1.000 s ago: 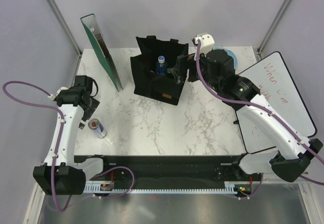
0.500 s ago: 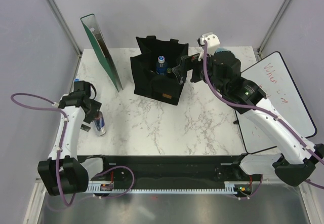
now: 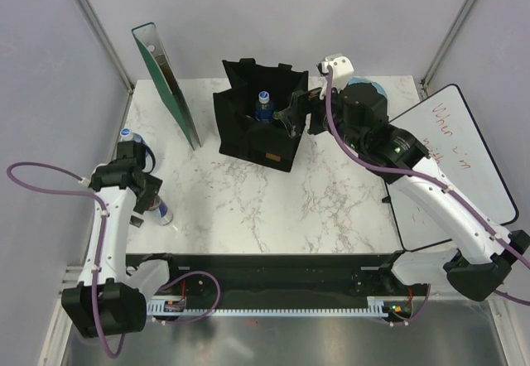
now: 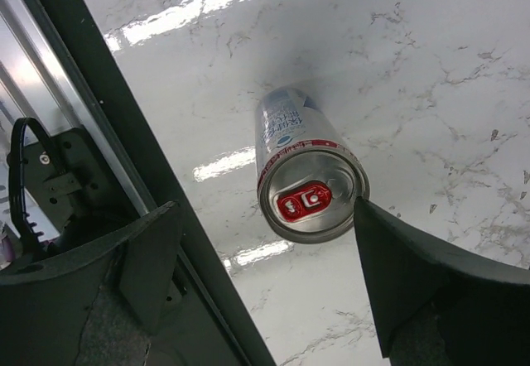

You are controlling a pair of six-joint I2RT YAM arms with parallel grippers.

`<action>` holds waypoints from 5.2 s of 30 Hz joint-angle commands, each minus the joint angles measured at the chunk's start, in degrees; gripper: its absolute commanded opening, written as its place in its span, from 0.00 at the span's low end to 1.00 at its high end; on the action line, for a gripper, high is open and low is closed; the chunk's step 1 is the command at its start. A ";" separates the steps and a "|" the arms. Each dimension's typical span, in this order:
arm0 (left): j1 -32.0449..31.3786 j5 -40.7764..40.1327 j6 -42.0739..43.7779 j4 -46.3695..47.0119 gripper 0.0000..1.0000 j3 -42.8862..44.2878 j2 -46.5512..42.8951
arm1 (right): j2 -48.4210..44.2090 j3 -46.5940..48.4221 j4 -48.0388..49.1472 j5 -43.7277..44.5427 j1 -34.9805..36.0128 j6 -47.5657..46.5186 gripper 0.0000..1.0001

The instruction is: Place the beverage into the canvas bag

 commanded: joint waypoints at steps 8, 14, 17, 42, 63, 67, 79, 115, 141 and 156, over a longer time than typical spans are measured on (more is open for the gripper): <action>0.29 -2.68 -2.39 3.24 1.00 0.29 -0.28 | 0.35 0.63 2.67 -1.27 0.10 0.19 0.98; 0.20 0.13 -2.12 5.36 0.99 1.00 5.96 | -0.52 0.10 2.58 -1.27 0.18 -0.07 0.98; 0.20 1.71 -1.42 6.85 0.89 -0.50 6.50 | -0.88 -0.34 2.67 -0.92 0.10 -0.42 0.98; -36.96 2.33 10.09 14.06 0.02 13.38 14.40 | -5.80 -15.89 3.37 -1.62 4.31 2.21 0.98; -43.22 1.98 35.14 19.94 0.02 57.66 17.03 | 6.84 -1.23 1.61 21.23 2.21 13.82 0.79; -43.22 3.82 37.16 23.02 0.02 62.60 20.55 | 11.86 1.32 2.05 18.08 -0.07 14.34 0.57; -43.13 3.04 44.19 36.03 0.02 64.19 32.59 | 16.97 -2.18 4.16 17.98 -0.16 13.11 0.18; -35.75 -6.99 54.22 42.19 0.02 63.48 53.60 | 12.75 -7.02 8.20 14.82 -0.08 12.50 0.00; -37.85 3.56 49.56 41.40 0.02 64.01 49.30 | 13.10 -8.16 9.96 13.94 -0.08 12.59 0.00; -39.44 7.35 50.44 41.66 0.02 63.66 50.27 | 13.80 -7.46 10.31 13.32 -0.16 12.76 0.00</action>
